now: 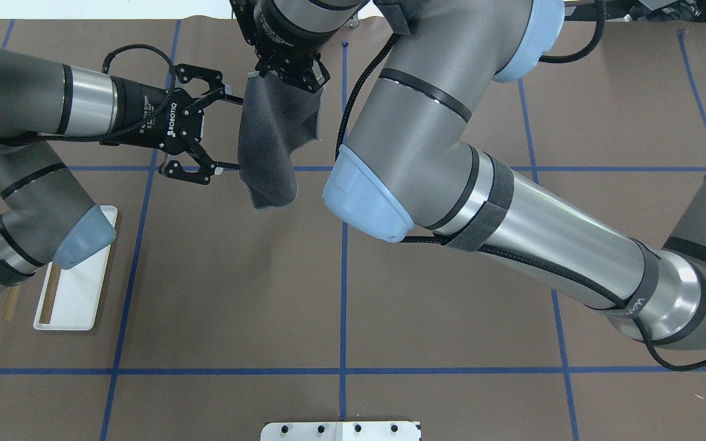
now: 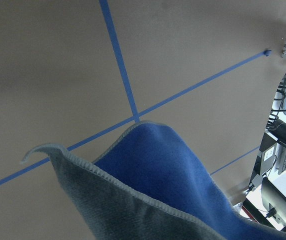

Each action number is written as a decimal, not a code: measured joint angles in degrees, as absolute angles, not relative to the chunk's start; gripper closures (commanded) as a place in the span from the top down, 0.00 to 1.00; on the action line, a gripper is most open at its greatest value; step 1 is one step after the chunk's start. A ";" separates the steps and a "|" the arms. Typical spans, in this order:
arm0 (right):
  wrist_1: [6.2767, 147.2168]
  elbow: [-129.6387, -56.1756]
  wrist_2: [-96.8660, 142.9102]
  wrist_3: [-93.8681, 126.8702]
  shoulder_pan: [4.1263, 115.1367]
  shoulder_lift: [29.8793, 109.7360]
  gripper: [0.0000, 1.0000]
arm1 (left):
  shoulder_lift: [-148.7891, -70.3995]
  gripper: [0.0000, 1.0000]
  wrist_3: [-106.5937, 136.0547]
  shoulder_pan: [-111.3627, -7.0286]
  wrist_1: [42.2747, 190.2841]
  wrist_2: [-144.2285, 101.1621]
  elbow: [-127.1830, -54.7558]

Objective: Hang towel on rack

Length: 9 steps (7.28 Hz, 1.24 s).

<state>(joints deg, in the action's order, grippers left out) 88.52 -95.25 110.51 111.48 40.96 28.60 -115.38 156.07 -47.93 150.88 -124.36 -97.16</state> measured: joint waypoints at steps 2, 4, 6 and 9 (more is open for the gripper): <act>88.49 -95.47 110.48 111.81 40.96 28.62 0.00 | -115.34 0.66 157.62 -47.90 150.90 -123.51 -97.29; 88.47 -96.08 110.57 112.26 40.93 28.65 0.00 | -115.34 0.13 158.87 -47.90 150.89 -122.89 -97.50; 88.43 -96.53 110.64 112.76 40.79 28.77 0.00 | -115.29 0.00 160.47 -47.95 150.91 -122.82 -97.70; 88.42 -96.67 110.65 112.73 40.70 28.97 0.99 | -114.74 0.00 160.17 -47.98 153.13 -123.01 -97.65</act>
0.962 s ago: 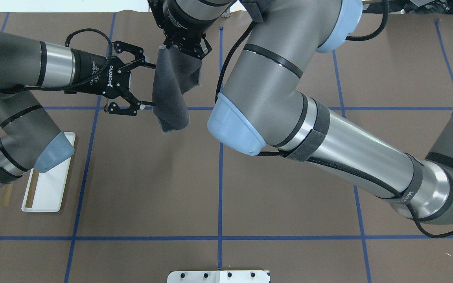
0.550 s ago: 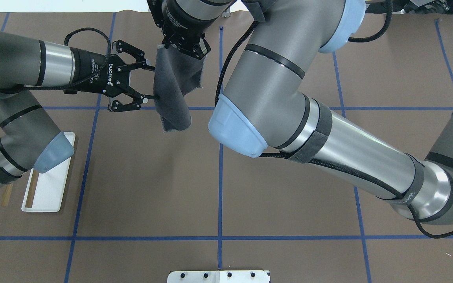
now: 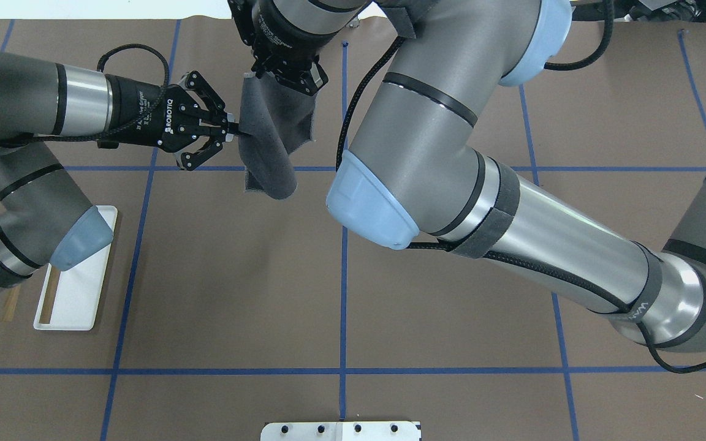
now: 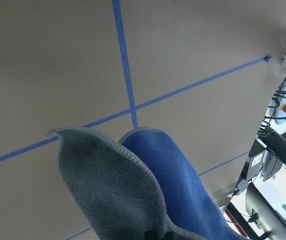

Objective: Hang towel on rack

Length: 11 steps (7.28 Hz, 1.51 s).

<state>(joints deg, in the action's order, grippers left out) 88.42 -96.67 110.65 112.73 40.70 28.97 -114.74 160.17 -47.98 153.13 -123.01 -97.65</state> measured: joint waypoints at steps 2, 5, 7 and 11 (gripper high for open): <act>88.44 -97.11 110.60 112.29 40.71 29.63 1.00 | -113.81 0.00 155.09 -48.11 156.13 -123.45 -97.58; 88.50 -104.20 110.69 111.07 41.16 36.24 1.00 | -111.31 0.00 137.06 -48.65 156.70 -125.88 -99.13; 88.51 -107.47 110.95 109.95 41.97 40.00 1.00 | -107.05 0.00 121.31 -50.10 156.72 -126.67 -102.24; 88.51 -108.49 110.84 107.59 42.30 42.19 1.00 | -88.70 0.00 73.79 -51.22 160.54 -127.80 -107.31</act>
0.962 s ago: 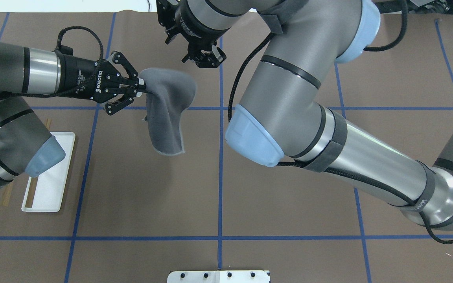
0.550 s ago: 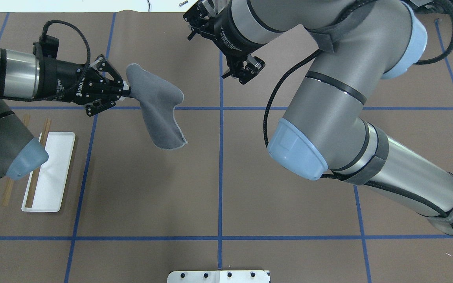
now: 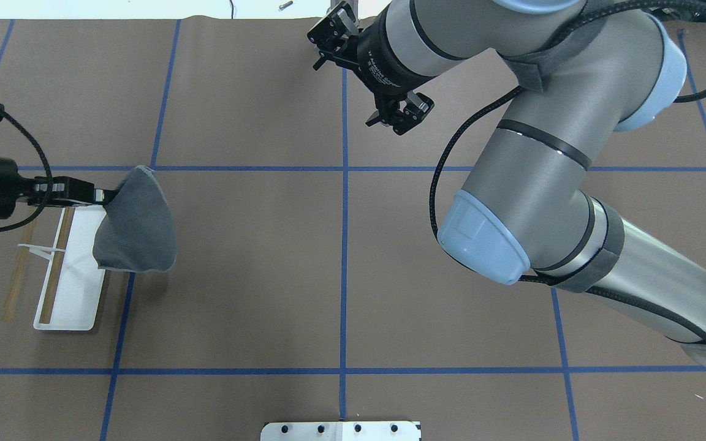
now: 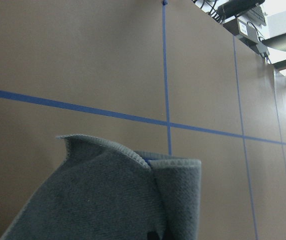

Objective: Hang towel on rack

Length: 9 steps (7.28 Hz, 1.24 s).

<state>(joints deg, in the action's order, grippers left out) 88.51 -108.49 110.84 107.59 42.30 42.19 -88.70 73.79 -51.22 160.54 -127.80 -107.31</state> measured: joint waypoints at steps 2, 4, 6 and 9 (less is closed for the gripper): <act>88.45 -108.52 110.77 106.47 42.35 42.91 1.00 | -82.96 0.00 68.84 -54.94 168.07 -132.61 -105.68; 88.42 -108.47 110.75 106.09 42.36 43.39 1.00 | -81.36 0.00 68.12 -62.28 172.45 -138.94 -101.76; 88.42 -108.47 110.69 106.01 42.36 43.47 1.00 | -81.03 0.00 67.98 -66.79 173.69 -141.33 -98.02; 88.42 -108.54 110.56 106.00 42.36 43.44 1.00 | -79.43 0.00 68.04 -68.33 174.41 -141.59 -93.90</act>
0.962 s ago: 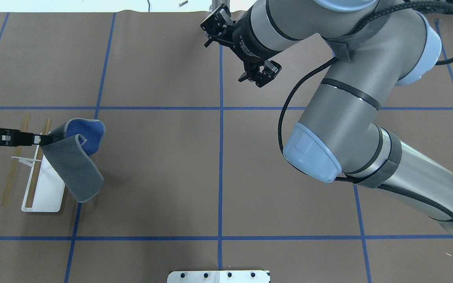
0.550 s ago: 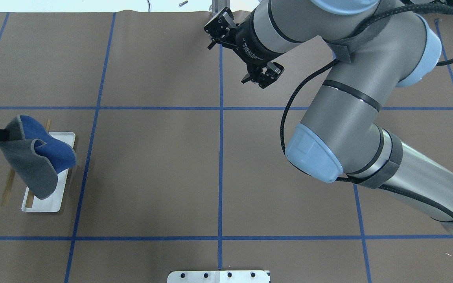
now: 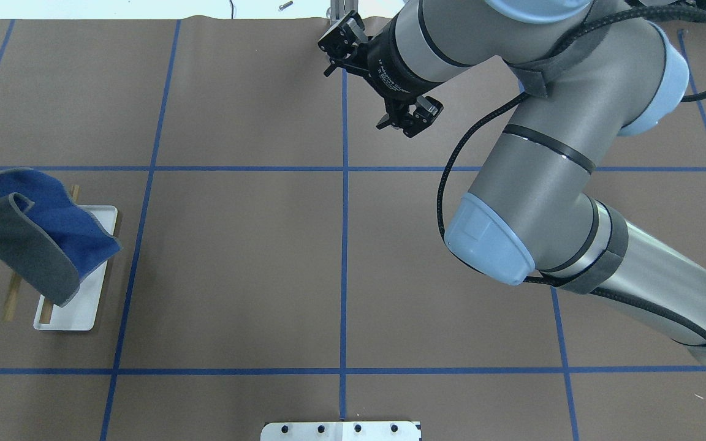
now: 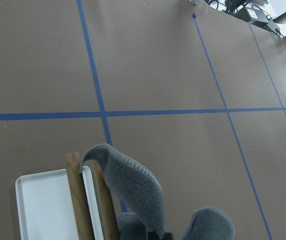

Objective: Hang towel on rack

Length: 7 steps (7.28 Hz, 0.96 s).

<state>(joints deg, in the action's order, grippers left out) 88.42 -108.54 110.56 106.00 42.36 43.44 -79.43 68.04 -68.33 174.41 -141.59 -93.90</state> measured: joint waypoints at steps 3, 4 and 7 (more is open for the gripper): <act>88.49 -109.51 110.75 105.35 43.50 45.55 1.00 | -77.15 0.00 68.18 -69.16 174.68 -141.57 -92.80; 88.50 -110.63 110.83 103.98 44.32 47.53 1.00 | -76.80 0.00 68.38 -69.39 174.71 -141.51 -92.61; 88.60 -111.72 110.76 102.15 45.25 50.21 1.00 | -76.66 0.98 68.64 -69.54 174.75 -140.95 -92.35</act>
<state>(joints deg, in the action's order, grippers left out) 88.60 -111.72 110.76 102.15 45.25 50.21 -76.66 68.64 -69.54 174.75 -140.95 -92.35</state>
